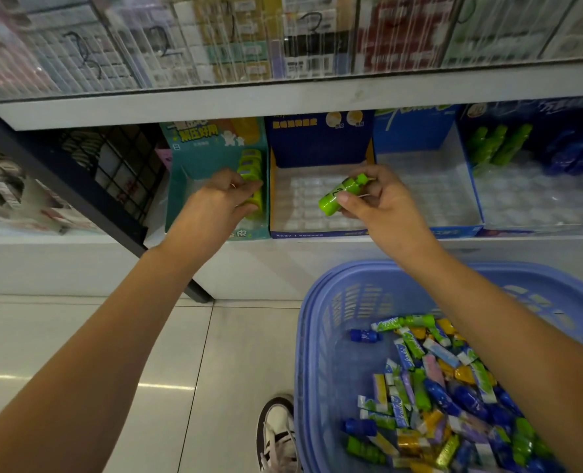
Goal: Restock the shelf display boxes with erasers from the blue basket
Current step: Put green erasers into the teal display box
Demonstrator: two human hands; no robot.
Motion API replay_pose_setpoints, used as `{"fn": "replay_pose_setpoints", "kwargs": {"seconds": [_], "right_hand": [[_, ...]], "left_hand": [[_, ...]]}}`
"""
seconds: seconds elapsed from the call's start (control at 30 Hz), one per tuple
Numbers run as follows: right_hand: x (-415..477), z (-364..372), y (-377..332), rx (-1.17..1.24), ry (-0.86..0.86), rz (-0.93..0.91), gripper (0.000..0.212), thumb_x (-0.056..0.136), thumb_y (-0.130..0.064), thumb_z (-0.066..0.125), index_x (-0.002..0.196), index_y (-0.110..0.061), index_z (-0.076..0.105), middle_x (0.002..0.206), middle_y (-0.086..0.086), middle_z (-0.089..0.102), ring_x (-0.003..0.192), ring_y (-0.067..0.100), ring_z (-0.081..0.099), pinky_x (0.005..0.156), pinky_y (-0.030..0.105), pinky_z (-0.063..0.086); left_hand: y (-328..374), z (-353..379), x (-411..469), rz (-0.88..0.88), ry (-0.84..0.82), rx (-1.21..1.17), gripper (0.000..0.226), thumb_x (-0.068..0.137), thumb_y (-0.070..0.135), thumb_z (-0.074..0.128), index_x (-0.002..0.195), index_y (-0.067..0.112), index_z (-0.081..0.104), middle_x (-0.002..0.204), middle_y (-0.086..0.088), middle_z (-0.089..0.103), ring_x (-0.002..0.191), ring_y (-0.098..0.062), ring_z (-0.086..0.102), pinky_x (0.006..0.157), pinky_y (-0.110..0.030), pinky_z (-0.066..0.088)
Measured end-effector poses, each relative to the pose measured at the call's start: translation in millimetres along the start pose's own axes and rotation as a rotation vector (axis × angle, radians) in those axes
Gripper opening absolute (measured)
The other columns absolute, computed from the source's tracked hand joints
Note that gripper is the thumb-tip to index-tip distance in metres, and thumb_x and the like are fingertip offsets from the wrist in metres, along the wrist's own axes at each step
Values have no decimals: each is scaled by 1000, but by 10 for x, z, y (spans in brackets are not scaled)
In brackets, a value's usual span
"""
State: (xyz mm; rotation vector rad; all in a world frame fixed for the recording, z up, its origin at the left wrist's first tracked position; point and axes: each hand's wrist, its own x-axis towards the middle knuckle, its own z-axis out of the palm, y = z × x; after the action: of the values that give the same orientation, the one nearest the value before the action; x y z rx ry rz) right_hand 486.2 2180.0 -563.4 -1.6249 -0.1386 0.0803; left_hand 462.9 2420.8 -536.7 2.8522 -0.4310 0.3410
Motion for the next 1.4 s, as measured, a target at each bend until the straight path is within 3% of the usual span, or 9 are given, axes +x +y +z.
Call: {"fn": "replay_pose_setpoints", "kwargs": {"seconds": [0.13, 0.23, 0.5, 0.63, 0.73, 0.93, 1.03, 1.1, 1.4], "right_hand": [[-58, -48, -29, 25, -45, -21, 25, 85, -6, 66, 101, -22, 56, 91, -2, 63, 89, 11, 64, 90, 37, 55], [-107, -95, -45, 45, -93, -45, 31, 86, -4, 65, 107, -25, 60, 95, -6, 61, 86, 6, 64, 91, 34, 55], [-204, -209, -208, 80, -116, -36, 28, 86, -3, 64, 106, -21, 61, 97, -4, 61, 82, 7, 67, 87, 28, 56], [-247, -542, -337, 68, -34, -55, 24, 88, -2, 60, 107, -17, 61, 104, 7, 61, 86, 11, 64, 78, 20, 55], [-258, -1022, -398, -37, 108, -128, 24, 87, -2, 62, 107, -17, 60, 93, 0, 64, 81, 2, 63, 76, 15, 52], [-28, -2047, -300, -526, 373, -139, 26, 78, -10, 74, 102, -8, 63, 87, 8, 65, 64, -7, 59, 71, 16, 50], [199, -2251, -223, -646, 311, -100, 30, 80, -3, 70, 109, -1, 64, 102, 20, 68, 86, 17, 65, 90, 35, 52], [323, -2281, -172, -727, 240, -112, 34, 81, -3, 69, 115, -2, 63, 110, 19, 68, 98, 29, 65, 92, 29, 48], [565, -2371, -20, -802, -17, -118, 45, 84, -7, 68, 128, -9, 57, 122, 14, 62, 110, 24, 60, 94, 19, 41]], "left_hand": [[-41, 133, -59, -15, 140, 110, 32, 88, 12, 64, 118, 1, 65, 109, -28, 56, 92, -44, 56, 77, -49, 52], [-110, 216, -99, -19, 184, 226, 33, 91, 16, 60, 122, 4, 62, 127, -24, 54, 108, -46, 51, 93, -50, 46], [9, 108, -77, -113, -47, 138, 43, 99, 12, 45, 141, 4, 41, 147, -11, 41, 141, -37, 27, 108, -47, 37], [294, -26, 67, -97, -118, 252, 55, 99, 20, 42, 148, 2, 24, 157, -16, 18, 147, -31, 7, 120, -39, 11], [833, -137, 230, 8, -36, 83, 51, 97, 16, 48, 144, 3, 35, 151, -17, 33, 142, -31, 25, 116, -34, 18], [1986, 53, 533, 277, -246, -204, 28, 97, 17, 46, 119, 10, 62, 114, -8, 65, 100, -23, 61, 83, -23, 40], [2380, 364, 626, 343, -302, -177, 32, 98, 16, 43, 127, 7, 55, 127, -11, 56, 117, -25, 51, 99, -33, 36], [2586, 554, 676, 378, -322, -135, 39, 97, 14, 43, 135, 5, 46, 139, -13, 47, 130, -25, 39, 106, -30, 28], [2858, 1031, 634, 370, -428, 110, 68, 95, 14, 46, 151, 4, 8, 158, -11, 14, 142, -25, 20, 115, -29, 19]]}}
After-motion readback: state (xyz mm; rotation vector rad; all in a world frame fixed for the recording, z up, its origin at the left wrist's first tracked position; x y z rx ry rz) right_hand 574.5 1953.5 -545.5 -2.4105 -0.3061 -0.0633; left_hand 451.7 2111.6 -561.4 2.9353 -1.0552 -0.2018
